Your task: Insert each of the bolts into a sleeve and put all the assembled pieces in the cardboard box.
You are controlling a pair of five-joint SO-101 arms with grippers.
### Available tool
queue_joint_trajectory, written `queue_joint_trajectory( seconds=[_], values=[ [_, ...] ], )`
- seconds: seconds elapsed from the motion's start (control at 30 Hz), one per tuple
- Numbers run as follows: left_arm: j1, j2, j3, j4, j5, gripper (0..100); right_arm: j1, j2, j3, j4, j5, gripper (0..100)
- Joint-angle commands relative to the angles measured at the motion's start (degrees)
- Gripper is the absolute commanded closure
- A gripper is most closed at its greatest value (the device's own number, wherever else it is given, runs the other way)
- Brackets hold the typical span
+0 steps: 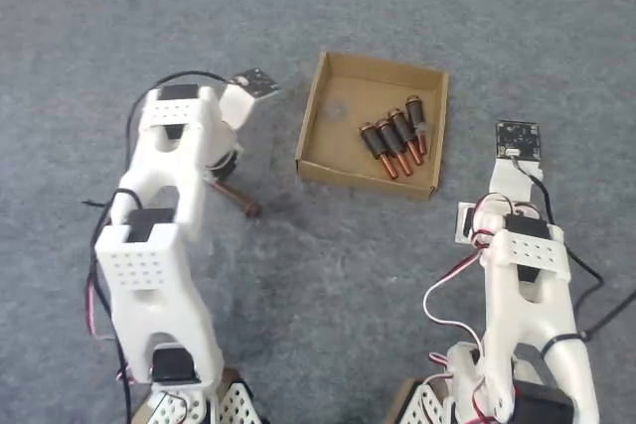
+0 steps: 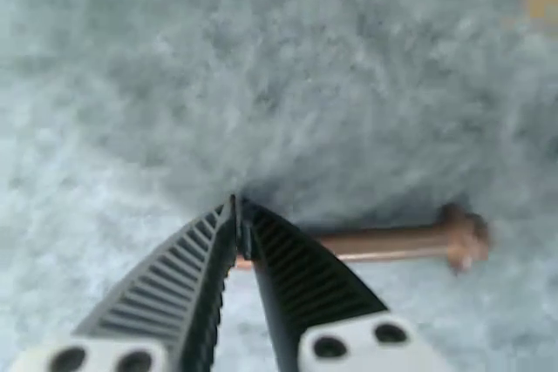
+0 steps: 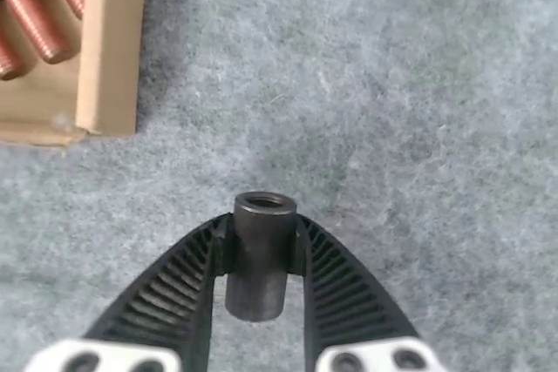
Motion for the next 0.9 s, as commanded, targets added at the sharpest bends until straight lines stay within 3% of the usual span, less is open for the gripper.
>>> queue_joint_trajectory(
  seconds=[0.0,0.37,0.5,0.7,0.87],
  values=[
    [-3.43,-0.26,-1.98,0.70,-3.69,99,-0.40,-2.59,-0.35,-1.01,0.70,99.1],
    [-6.51,-0.97,-1.54,1.67,-3.87,99,-0.40,-2.59,-0.35,-0.92,0.70,99.1],
    [-5.10,-4.31,-3.65,8.53,-4.31,99,-0.40,-2.59,-0.35,-0.92,0.70,99.1],
    [0.53,-11.16,-3.82,20.13,-10.64,96,-0.40,-2.59,-0.35,-0.92,0.70,99.1],
    [4.48,-12.31,-3.74,24.26,-16.79,91,-0.40,-2.59,-0.35,-1.01,0.70,99.1]
  ],
)
